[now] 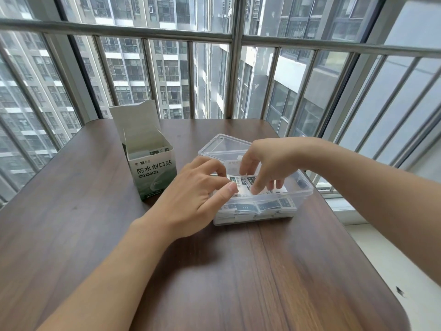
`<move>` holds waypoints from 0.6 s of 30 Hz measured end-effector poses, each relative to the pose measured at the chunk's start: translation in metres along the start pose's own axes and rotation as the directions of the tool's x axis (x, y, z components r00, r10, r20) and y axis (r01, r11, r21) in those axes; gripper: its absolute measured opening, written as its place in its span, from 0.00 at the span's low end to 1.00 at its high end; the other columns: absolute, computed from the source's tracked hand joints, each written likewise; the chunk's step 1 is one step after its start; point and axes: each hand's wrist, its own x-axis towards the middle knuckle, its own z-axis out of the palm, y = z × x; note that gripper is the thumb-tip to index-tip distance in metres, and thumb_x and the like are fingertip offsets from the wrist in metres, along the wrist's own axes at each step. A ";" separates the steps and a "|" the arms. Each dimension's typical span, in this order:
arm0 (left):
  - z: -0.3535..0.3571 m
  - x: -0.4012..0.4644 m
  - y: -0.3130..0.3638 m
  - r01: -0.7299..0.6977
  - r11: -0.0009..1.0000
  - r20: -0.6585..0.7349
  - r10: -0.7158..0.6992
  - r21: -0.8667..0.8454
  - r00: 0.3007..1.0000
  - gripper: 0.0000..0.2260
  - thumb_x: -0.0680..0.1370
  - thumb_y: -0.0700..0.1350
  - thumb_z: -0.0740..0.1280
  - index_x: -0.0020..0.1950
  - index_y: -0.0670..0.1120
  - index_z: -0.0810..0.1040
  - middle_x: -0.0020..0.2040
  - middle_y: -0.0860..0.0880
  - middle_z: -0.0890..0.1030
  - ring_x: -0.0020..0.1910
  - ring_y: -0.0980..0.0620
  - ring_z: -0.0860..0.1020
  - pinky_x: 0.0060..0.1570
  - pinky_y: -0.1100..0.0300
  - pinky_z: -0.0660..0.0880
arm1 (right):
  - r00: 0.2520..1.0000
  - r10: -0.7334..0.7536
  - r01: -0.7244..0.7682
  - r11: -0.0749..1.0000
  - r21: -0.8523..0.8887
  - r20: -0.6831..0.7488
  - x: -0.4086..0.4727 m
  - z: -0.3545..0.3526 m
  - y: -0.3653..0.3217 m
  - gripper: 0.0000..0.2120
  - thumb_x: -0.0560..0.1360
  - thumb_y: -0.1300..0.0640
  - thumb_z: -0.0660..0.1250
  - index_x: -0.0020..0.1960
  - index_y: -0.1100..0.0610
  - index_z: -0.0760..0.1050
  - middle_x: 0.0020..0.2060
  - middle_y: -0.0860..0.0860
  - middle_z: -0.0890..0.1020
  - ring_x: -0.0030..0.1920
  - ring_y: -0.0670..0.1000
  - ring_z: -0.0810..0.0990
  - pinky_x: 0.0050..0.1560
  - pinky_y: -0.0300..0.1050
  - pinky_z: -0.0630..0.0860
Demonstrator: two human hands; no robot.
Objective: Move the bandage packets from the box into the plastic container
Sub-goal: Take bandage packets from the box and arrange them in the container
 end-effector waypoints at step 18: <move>0.000 0.000 -0.002 -0.028 0.999 -0.039 0.027 -0.023 0.999 0.24 0.83 0.61 0.51 0.55 0.52 0.84 0.51 0.58 0.79 0.60 0.55 0.72 0.61 0.55 0.70 | 0.997 0.066 -0.071 0.948 -0.311 -0.027 -0.010 -0.018 0.003 0.29 0.69 0.62 0.80 0.68 0.54 0.76 0.58 0.50 0.84 0.35 0.49 0.84 0.34 0.40 0.82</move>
